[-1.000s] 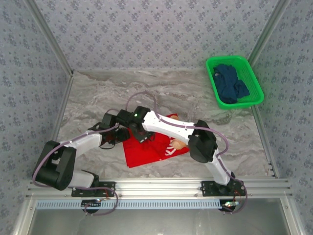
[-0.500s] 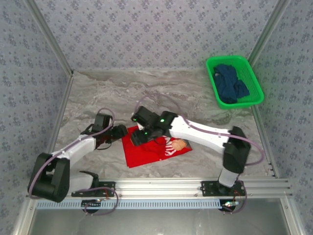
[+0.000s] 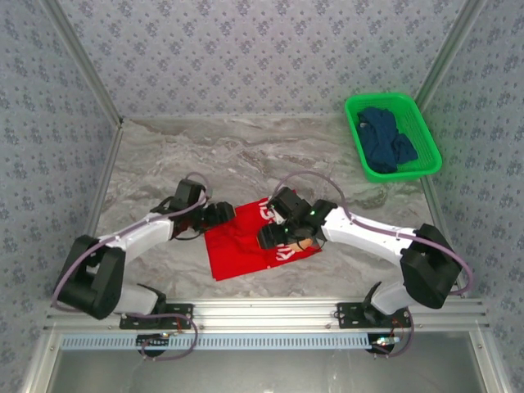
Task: Fold the inside-out t-shirt
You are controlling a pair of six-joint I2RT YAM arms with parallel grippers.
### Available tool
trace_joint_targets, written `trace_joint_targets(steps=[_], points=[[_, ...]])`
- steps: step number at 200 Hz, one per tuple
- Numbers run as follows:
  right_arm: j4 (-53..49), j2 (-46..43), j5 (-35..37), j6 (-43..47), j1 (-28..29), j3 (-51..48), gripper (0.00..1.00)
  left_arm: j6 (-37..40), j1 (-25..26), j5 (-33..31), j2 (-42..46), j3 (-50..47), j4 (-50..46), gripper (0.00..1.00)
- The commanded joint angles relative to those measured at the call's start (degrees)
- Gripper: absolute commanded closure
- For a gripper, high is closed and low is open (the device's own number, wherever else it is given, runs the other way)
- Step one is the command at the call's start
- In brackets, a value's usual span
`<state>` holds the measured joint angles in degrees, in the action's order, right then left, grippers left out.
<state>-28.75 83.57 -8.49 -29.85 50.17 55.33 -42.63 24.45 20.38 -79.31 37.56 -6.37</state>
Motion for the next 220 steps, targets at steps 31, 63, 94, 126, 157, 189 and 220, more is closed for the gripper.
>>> trace_joint_targets(steps=[31, 63, 94, 126, 157, 189, 220], points=[[8.0, 0.4, -3.8, -2.2, 1.2, -2.0, 0.64, 1.4, 0.3, -1.9, -3.3, 3.0, -0.4, 0.64], [6.4, -0.5, -3.5, -1.2, 3.6, -0.1, 0.9, 3.5, -0.6, -2.5, -3.3, 4.0, -0.5, 0.84], [5.0, -0.8, -3.5, 0.2, 6.4, 2.5, 0.98, 6.1, -1.2, -1.9, -2.7, 5.6, -1.3, 0.9], [6.2, -0.5, -4.4, 1.6, 9.4, 4.1, 0.98, 9.2, -2.8, -2.1, -1.0, 6.9, -3.3, 0.92], [7.0, 1.6, -4.7, 2.3, 11.2, 6.3, 0.98, 11.0, -3.9, -1.5, -1.3, 7.4, -4.4, 0.92], [7.4, 5.0, -4.7, 3.3, 13.4, 9.2, 0.96, 12.0, -4.6, -0.5, -1.8, 8.2, -5.2, 0.9], [12.2, 8.2, -5.2, 3.2, 15.0, 10.6, 0.94, 12.0, -5.3, 0.0, -1.0, 8.7, -5.0, 0.9]])
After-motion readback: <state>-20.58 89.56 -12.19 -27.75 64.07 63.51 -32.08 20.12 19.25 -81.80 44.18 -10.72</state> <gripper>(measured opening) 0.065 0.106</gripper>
